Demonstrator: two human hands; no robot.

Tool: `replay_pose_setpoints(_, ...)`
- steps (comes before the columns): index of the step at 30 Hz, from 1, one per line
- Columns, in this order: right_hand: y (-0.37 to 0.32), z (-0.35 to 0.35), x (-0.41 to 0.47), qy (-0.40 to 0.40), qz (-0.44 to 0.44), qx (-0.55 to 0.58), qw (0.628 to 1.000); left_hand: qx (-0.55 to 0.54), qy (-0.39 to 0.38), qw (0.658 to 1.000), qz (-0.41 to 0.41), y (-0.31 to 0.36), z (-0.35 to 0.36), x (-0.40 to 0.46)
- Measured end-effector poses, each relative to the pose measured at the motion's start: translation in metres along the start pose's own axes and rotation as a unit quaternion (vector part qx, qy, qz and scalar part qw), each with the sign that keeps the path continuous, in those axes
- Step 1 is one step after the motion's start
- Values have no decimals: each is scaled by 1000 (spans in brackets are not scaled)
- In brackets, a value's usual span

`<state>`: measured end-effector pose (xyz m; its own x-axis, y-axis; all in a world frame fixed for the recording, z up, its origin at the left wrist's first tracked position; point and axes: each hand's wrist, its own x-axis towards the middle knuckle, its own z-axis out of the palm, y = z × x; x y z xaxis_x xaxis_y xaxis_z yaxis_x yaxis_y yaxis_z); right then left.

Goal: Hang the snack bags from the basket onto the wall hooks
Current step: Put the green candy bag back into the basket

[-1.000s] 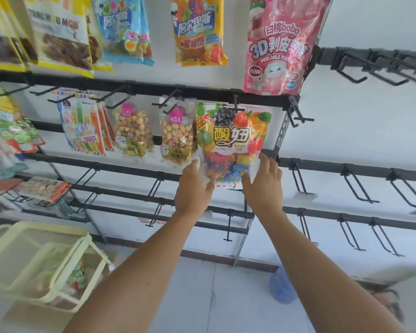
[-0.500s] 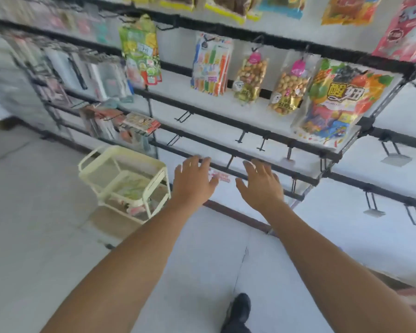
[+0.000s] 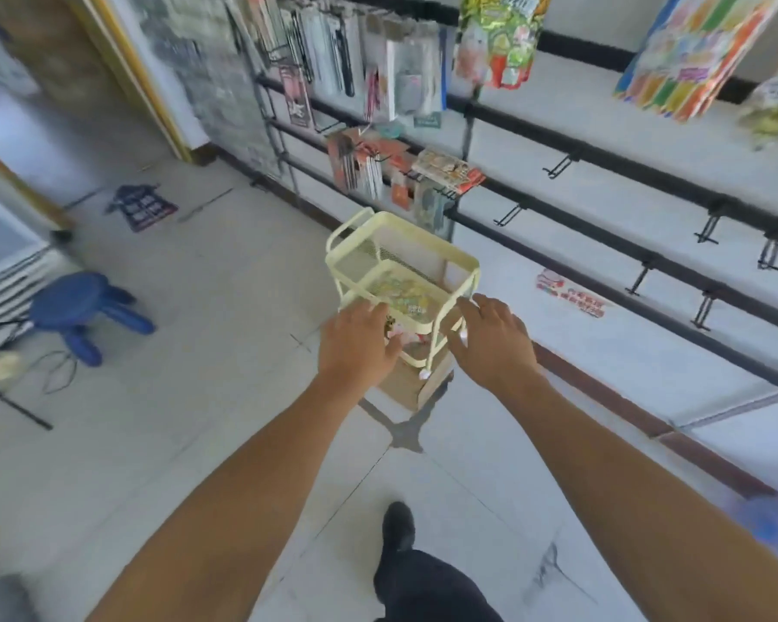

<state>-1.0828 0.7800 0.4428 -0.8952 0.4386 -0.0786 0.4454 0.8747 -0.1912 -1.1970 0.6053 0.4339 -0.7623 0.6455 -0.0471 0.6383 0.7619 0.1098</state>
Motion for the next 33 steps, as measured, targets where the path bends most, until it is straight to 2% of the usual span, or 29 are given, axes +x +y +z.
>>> replay_pose_setpoints(5, -51, 45, 50, -47, 16, 44, 998, -5, -38, 999, -7, -65, 8, 25)
replay_pose_setpoints(9, -81, 69, 75, -71, 30, 34, 996, 1, -61, 998, 2, -109, 12, 50)
replay_pose_setpoints(17, -136, 108, 125, -70, 86, 23, 994, -16, -119, 990, 76, -188, 60, 128)
replay_pose_setpoints(20, -163, 145, 139, -63, 143, 39, 987, -2, -145, 979, 141, -221, 95, 165)
replay_pose_setpoints(25, -189, 222, 176, -64, 219, 67, 971, -12, -140, 966, 216, -259, 161, 221)
replay_pose_setpoints(33, -163, 381, 228, -65, 218, 55, 972, -29, -118, 965, 234, -277, 325, 272)
